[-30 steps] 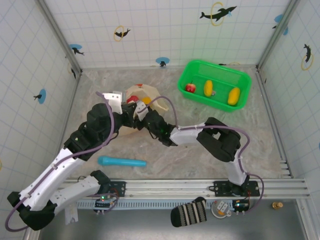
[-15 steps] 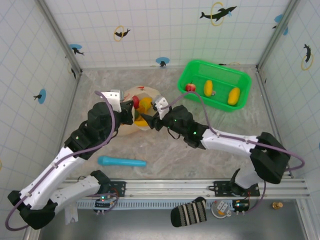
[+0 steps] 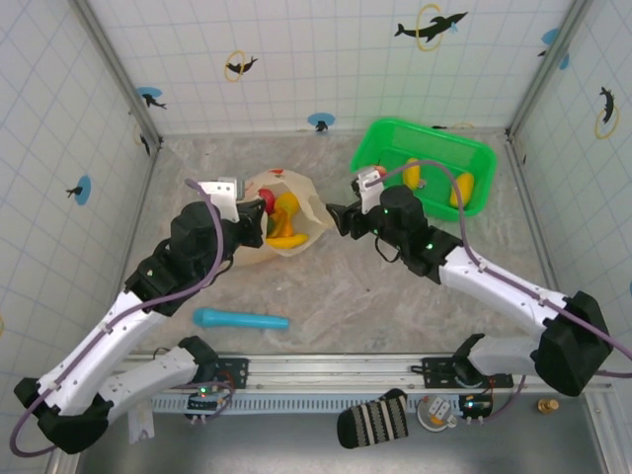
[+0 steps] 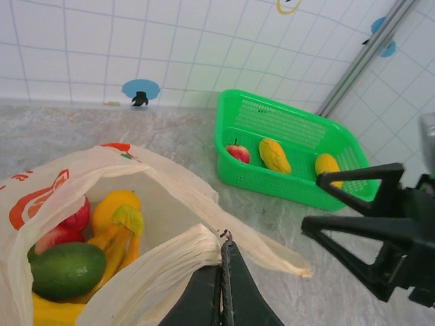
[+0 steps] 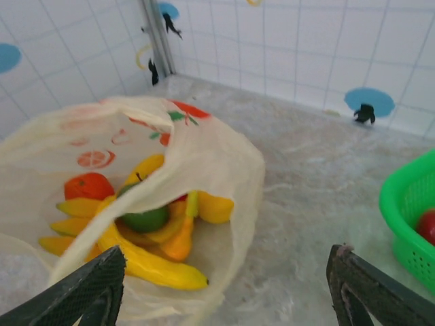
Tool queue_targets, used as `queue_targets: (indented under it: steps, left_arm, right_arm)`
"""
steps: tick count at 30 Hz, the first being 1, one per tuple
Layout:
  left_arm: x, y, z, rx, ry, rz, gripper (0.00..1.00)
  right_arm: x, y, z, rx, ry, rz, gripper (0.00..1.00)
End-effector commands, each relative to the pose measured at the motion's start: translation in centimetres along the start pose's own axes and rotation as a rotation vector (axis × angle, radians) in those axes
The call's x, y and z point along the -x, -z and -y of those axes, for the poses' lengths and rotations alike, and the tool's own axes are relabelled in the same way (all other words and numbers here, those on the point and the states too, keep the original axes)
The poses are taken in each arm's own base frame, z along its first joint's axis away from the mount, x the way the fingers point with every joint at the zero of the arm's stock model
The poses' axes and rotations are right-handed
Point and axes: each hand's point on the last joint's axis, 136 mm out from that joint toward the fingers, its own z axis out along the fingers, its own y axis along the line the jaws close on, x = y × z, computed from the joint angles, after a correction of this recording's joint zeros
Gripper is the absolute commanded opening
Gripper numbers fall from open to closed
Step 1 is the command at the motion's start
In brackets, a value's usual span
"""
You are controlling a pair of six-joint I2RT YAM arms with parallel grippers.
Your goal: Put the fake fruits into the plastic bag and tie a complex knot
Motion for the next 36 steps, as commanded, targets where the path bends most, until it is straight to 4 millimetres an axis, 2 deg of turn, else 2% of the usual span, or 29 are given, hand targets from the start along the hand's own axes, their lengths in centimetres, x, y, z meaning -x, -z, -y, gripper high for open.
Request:
queue_targets:
  steps: [1, 4, 7, 11, 13, 16, 18, 20, 21, 23, 26, 27, 28, 32, 36]
  left_arm:
    - [-0.2, 0.3, 0.7, -0.034, -0.004, -0.021, 0.00]
    - [-0.4, 0.2, 0.9, -0.040, -0.013, -0.045, 0.00]
    - [-0.8, 0.2, 1.0, -0.047, -0.012, -0.062, 0.00]
    - [-0.6, 0.5, 0.7, -0.029, -0.020, -0.065, 0.00]
    - [-0.6, 0.6, 0.7, -0.026, -0.024, -0.069, 0.00]
    - [-1.0, 0.4, 0.8, -0.037, -0.027, -0.080, 0.00]
    - [-1.3, 0.2, 0.9, -0.047, -0.027, -0.088, 0.00]
    - [-1.6, -0.1, 1.0, -0.051, -0.027, -0.095, 0.00]
    - [-1.6, -0.1, 1.1, -0.055, -0.028, -0.097, 0.00]
    - [-1.8, -0.2, 1.3, -0.065, -0.027, -0.107, 0.00]
    - [-1.9, -0.3, 1.8, -0.089, -0.020, -0.124, 0.00]
    - [-1.8, -0.3, 1.9, -0.094, -0.017, -0.126, 0.00]
    - [-1.6, -0.2, 2.0, -0.096, -0.015, -0.125, 0.00]
    - [0.5, 0.5, 2.7, -0.113, -0.012, -0.075, 0.00]
    - [4.0, 2.7, 3.6, -0.146, 0.015, 0.034, 0.00]
  right_arm:
    - [-2.0, -0.4, -2.9, 0.160, 0.051, -0.103, 0.81]
    - [-2.2, -0.7, -3.1, 0.154, 0.099, -0.122, 0.81]
    - [-0.3, 0.4, -3.0, 0.140, 0.130, -0.063, 0.78]
    - [2.1, 2.9, -4.1, 0.189, 0.190, 0.008, 0.74]
    - [1.9, 3.5, -4.8, 0.226, 0.235, 0.006, 0.72]
    - [0.7, 3.4, -5.9, 0.300, 0.272, -0.012, 0.77]
    - [-0.7, 2.5, -6.3, 0.320, 0.288, -0.050, 0.81]
    - [-2.1, 1.0, -5.6, 0.286, 0.295, -0.079, 0.82]
    - [-2.6, 0.3, -5.1, 0.265, 0.289, -0.091, 0.79]
    - [-3.0, -1.1, -4.0, 0.215, 0.275, -0.103, 0.67]
    - [-2.2, -1.8, -2.7, 0.150, 0.251, -0.079, 0.28]
    - [-1.5, -1.5, -2.7, 0.146, 0.237, -0.054, 0.09]
    - [-0.1, -0.8, -3.0, 0.155, 0.224, -0.006, 0.00]
    - [4.3, 1.9, -4.4, 0.199, 0.186, 0.079, 0.00]
    - [9.2, 4.7, -4.6, 0.139, 0.093, 0.101, 0.00]
